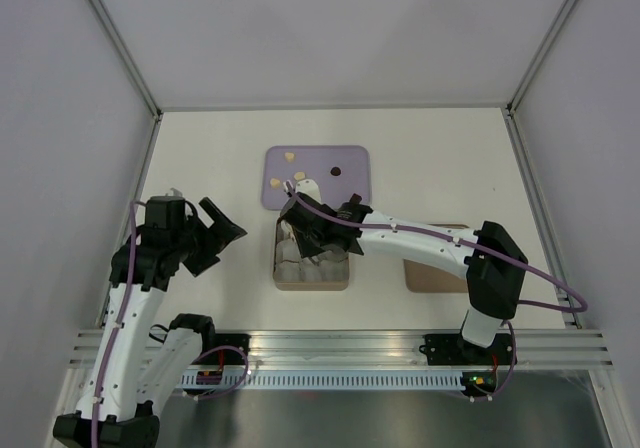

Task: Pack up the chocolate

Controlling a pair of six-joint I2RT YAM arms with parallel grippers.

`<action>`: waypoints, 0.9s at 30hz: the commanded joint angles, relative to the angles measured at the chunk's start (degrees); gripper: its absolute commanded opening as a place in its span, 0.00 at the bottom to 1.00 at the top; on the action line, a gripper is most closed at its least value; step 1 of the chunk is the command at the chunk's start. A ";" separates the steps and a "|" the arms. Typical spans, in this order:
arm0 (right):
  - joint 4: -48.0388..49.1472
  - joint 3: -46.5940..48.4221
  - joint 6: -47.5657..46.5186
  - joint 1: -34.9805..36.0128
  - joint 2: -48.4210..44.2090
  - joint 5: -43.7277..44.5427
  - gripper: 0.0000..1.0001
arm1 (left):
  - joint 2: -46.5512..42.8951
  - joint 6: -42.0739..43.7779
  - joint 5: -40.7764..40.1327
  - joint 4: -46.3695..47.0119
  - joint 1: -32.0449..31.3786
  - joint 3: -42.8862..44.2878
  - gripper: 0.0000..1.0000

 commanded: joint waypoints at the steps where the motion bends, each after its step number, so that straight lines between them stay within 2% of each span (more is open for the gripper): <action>1: 4.39 1.91 -0.77 0.48 0.32 3.50 0.03 | -0.86 -0.16 2.49 -1.75 -0.33 0.84 1.00; 12: 7.82 -0.72 -5.78 0.48 0.76 1.74 0.03 | -2.36 -0.77 2.05 -2.37 -0.33 0.40 0.99; 27: 10.54 -3.01 -5.60 0.56 1.37 2.18 0.02 | -3.59 -1.47 0.91 -3.25 -0.33 -0.31 0.99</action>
